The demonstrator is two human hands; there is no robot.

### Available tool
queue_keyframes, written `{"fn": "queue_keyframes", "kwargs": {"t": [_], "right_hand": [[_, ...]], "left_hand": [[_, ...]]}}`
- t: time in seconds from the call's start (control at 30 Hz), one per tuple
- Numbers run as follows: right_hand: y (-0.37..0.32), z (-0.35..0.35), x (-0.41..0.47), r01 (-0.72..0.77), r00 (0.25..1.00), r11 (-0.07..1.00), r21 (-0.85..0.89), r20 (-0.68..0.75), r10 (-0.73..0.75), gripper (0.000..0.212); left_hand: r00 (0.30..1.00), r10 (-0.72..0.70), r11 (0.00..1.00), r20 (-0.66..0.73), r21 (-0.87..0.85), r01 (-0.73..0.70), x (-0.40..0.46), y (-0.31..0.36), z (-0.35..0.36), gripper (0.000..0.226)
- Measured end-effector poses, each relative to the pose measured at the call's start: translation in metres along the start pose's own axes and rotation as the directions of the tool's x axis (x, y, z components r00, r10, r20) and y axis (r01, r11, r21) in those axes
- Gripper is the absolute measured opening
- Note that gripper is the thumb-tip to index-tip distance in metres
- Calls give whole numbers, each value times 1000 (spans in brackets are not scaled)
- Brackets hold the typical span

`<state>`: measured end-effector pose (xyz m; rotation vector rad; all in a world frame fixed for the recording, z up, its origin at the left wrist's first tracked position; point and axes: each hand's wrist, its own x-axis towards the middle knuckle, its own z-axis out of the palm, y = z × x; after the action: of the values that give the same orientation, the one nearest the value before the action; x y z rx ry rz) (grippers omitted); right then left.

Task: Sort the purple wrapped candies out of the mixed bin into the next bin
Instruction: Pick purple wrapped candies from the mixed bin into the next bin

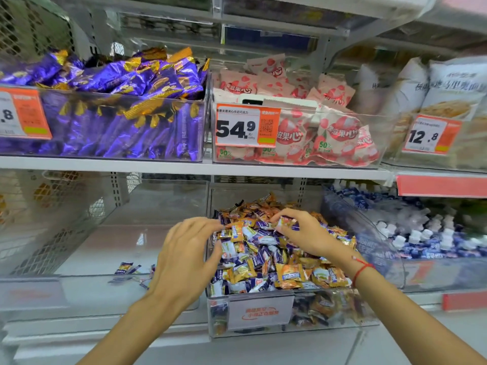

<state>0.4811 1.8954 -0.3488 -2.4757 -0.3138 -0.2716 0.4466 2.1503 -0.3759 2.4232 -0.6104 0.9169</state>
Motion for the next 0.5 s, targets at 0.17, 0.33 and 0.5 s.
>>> {"fn": "queue_keyframes", "kwargs": {"t": [0.17, 0.33, 0.5], "right_hand": [[12, -13, -13, -82, 981, 996, 40, -172, 88, 11], [29, -30, -24, -109, 994, 991, -72, -33, 106, 26], [30, -45, -40, -72, 973, 991, -116, 209, 95, 46]], "left_hand": [[983, 92, 994, 160, -68, -82, 15, 35, 9, 26], [938, 135, 990, 320, -77, -117, 37, 55, 28, 36], [887, 96, 994, 453, 11, -113, 52, 57, 56, 40]]}}
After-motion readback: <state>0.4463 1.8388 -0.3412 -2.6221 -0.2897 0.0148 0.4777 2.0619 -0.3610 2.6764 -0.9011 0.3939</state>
